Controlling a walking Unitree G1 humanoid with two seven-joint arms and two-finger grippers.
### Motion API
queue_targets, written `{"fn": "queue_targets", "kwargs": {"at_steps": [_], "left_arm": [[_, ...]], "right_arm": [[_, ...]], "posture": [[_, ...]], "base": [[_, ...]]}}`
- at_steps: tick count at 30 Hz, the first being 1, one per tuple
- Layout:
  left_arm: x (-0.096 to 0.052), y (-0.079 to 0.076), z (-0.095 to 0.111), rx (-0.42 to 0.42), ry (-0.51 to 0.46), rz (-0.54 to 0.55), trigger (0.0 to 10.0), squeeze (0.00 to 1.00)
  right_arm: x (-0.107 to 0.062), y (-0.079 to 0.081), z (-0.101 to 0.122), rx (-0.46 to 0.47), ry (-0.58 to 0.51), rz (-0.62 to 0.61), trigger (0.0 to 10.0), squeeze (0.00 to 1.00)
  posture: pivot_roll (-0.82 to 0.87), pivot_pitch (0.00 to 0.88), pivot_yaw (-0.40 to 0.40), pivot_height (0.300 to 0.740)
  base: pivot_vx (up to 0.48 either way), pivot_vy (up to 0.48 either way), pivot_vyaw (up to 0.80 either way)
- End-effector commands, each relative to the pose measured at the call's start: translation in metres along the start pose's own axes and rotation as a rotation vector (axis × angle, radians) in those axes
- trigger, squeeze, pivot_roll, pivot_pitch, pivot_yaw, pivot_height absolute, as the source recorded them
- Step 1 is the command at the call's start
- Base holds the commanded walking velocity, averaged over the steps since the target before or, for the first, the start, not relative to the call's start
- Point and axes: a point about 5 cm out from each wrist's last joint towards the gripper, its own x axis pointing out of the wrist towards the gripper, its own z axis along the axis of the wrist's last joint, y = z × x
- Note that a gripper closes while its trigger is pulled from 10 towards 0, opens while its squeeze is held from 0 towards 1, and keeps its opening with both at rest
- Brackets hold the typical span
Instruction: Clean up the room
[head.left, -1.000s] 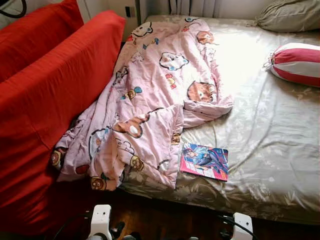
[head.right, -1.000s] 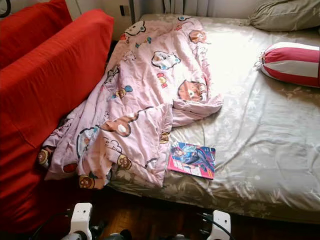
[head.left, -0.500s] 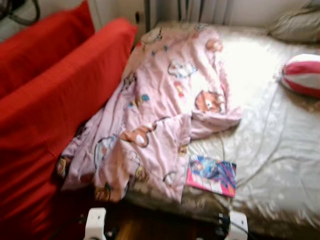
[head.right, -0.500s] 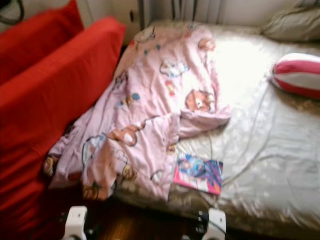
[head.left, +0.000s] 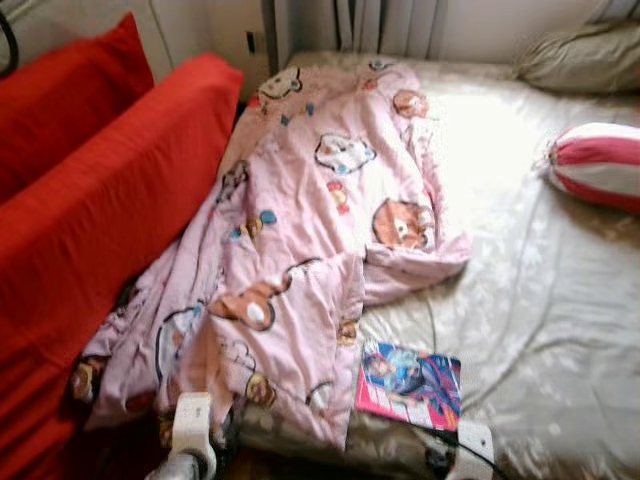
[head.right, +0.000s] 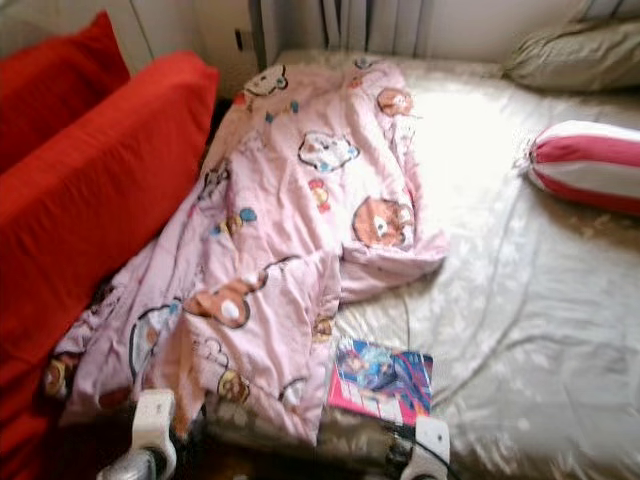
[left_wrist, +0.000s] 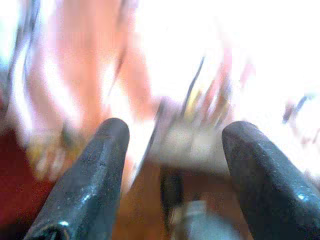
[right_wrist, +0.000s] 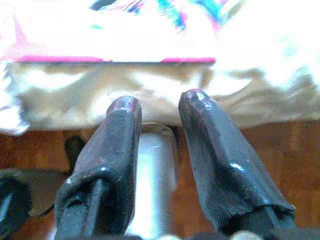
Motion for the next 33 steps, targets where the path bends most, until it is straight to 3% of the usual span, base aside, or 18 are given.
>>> {"fn": "queue_targets", "kwargs": {"at_steps": [1,3,4,12,21,25,33], "left_arm": [[-0.005,0.005,-0.008,-0.014,0.005,0.001,10.0,0.0],[-0.002,0.007,0.008,-0.021,-0.074,-0.008,10.0,0.0],[-0.001,0.007,0.013,-0.017,-0.102,-0.012,10.0,0.0],[-0.005,0.01,0.046,0.002,-0.327,-0.047,10.0,0.0],[-0.011,0.007,0.058,0.017,-0.422,-0.078,10.0,0.0],[-0.019,0.003,0.087,0.024,-0.553,-0.125,10.0,0.0],[-0.021,-0.002,0.09,0.083,-0.569,-0.141,10.0,0.0]], "right_arm": [[0.002,0.004,0.011,0.016,-0.066,0.02,10.0,0.0],[0.011,0.018,0.055,0.004,-0.21,0.053,10.0,0.0],[0.011,0.018,0.06,0.004,-0.238,0.057,10.0,0.0],[0.005,0.015,0.084,-0.002,-0.434,0.064,10.0,0.0],[-0.002,0.017,0.097,-0.041,-0.541,0.073,10.0,0.0],[-0.024,0.031,0.138,-0.133,-0.765,0.143,10.0,0.0],[-0.027,0.031,0.139,-0.162,-0.78,0.138,10.0,0.0]], "posture": [[-0.04,0.204,-0.006,0.74],[-0.04,0.208,-0.006,0.74],[-0.04,0.209,-0.006,0.74],[-0.05,0.214,-0.013,0.74],[-0.06,0.223,-0.015,0.74],[-0.07,0.217,-0.025,0.74],[-0.06,0.202,-0.027,0.74]], "base": [[0.0,0.0,0.0],[0.0,0.0,0.0],[0.0,0.0,0.0],[0.0,0.0,0.0],[0.0,0.0,0.0],[0.0,0.0,0.0],[0.0,0.0,0.0]]}}
